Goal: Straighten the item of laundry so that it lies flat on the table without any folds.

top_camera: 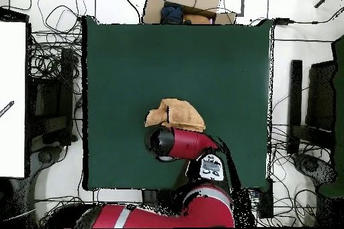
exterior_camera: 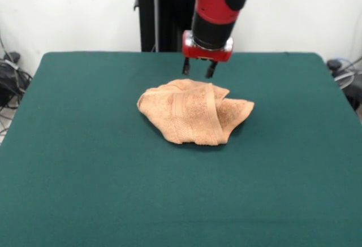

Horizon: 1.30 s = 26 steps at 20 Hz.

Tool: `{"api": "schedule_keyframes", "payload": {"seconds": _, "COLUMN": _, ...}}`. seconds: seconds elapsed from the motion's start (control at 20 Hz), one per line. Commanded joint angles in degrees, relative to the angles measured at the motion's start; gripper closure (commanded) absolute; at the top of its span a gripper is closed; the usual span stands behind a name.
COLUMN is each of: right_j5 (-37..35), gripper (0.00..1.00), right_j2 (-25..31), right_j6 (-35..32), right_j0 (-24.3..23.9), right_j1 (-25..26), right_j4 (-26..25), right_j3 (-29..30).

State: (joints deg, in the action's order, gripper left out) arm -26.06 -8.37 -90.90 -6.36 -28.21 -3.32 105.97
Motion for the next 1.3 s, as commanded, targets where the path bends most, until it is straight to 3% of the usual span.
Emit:
{"api": "schedule_keyframes", "payload": {"seconds": 0.05, "right_j5": -0.8, "gripper": 0.00, "right_j2": 1.6, "right_j6": -12.2, "right_j0": 3.5, "right_j1": 2.4, "right_j4": 2.4, "right_j3": -5.4}}
{"api": "schedule_keyframes", "payload": {"seconds": 0.9, "right_j5": -5.6, "gripper": 0.00, "right_j2": -1.4, "right_j6": -13.0, "right_j0": 7.6, "right_j1": 10.2, "right_j4": 4.2, "right_j3": -16.6}}
{"api": "schedule_keyframes", "payload": {"seconds": 1.3, "right_j5": -8.6, "gripper": 0.00, "right_j2": -2.8, "right_j6": -12.6, "right_j0": 8.5, "right_j1": 10.1, "right_j4": 4.0, "right_j3": -18.8}}
